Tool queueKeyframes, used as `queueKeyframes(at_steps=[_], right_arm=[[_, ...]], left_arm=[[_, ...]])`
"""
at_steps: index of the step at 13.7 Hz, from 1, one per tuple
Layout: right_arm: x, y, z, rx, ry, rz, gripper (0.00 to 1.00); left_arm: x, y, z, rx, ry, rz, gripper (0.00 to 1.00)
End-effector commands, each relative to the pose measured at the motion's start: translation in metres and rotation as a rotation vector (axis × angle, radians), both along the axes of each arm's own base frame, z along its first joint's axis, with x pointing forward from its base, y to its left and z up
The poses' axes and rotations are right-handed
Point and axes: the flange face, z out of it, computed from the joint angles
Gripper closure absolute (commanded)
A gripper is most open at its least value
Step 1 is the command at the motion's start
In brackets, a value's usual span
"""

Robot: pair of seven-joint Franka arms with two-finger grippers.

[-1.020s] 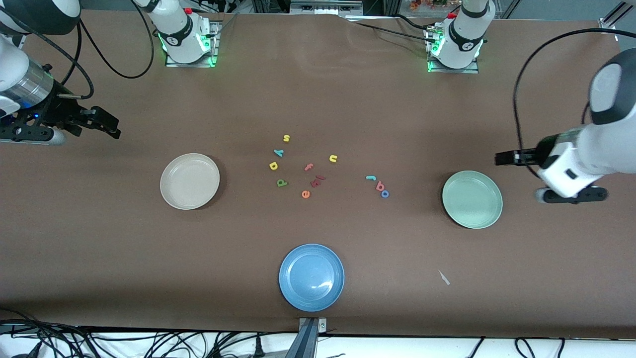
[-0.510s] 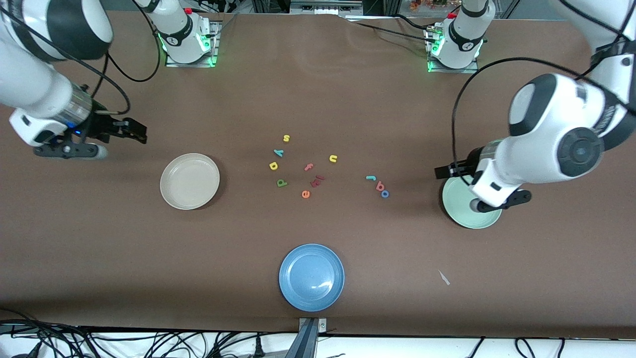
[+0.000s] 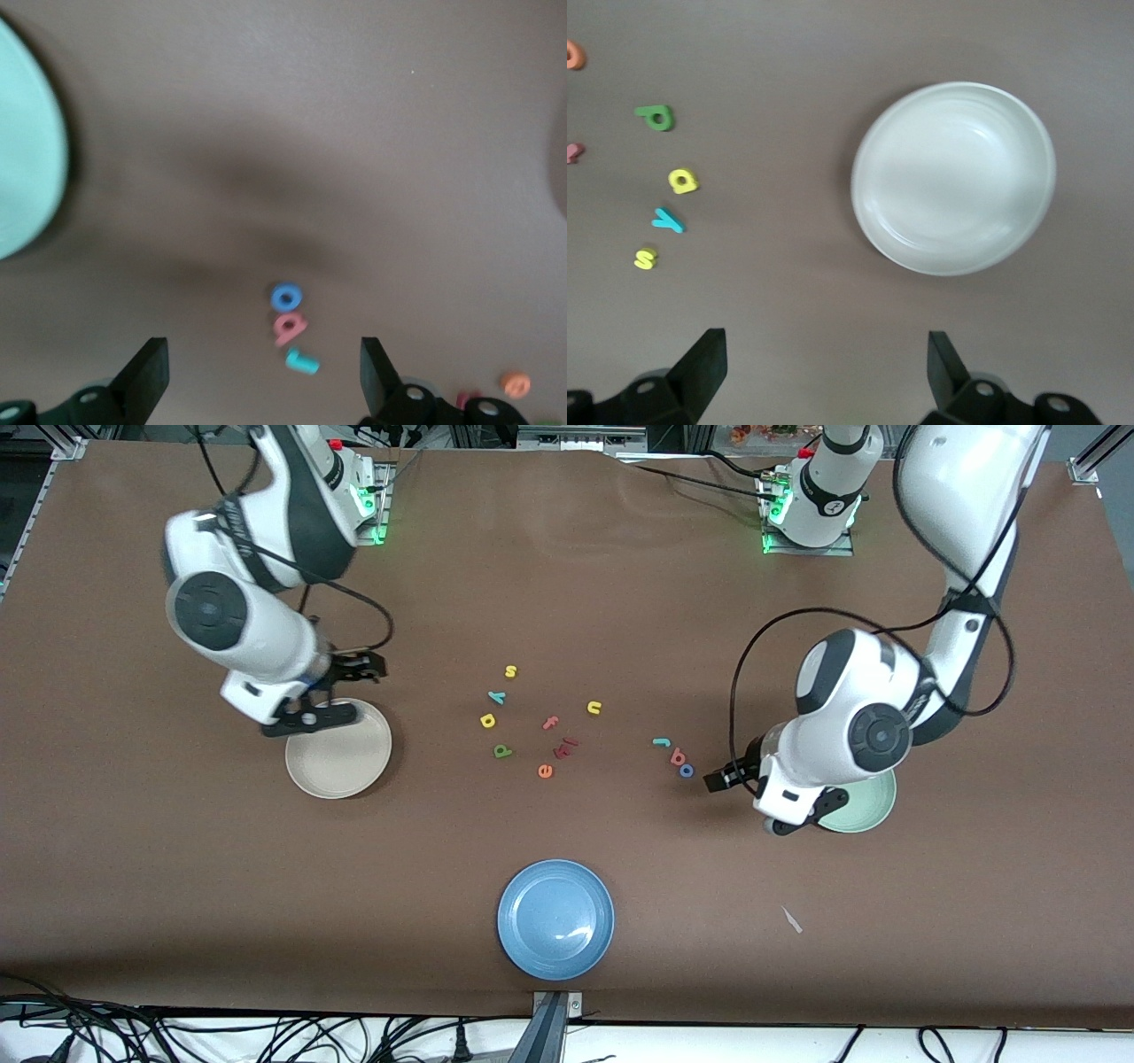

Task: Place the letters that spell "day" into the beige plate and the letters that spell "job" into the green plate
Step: 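Move the left gripper and the right gripper toward the scattered letters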

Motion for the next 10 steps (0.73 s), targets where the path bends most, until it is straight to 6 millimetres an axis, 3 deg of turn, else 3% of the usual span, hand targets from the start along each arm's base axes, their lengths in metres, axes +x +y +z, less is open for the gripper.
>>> queueKeyframes(at_steps=[1,3,6,8,10], right_arm=[[0.004,0.036,-0.028,-0.005,0.020,0.040,0.00],[-0.007,0.081,-0.063,0.007,-0.013,0.064,0.00],[-0.020,0.129,-0.112,-0.018,-0.075,-0.105,0.00],[-0.024,0.135,-0.138,-0.039,-0.092,-0.255,0.01],[-0.030,0.139,-0.154,-0.039,-0.121,-0.361,0.18]], left_arm=[[0.002,-0.012,-0.025,0.009,-0.013,0.056,0.05],[-0.002,-0.022,-0.049,0.015,0.010,0.070,0.10],[-0.007,-0.027,-0.085,0.017,0.037,0.083,0.20],[-0.018,-0.030,-0.100,0.027,0.066,0.071,0.29],[-0.029,-0.038,-0.108,0.037,0.087,0.052,0.31]])
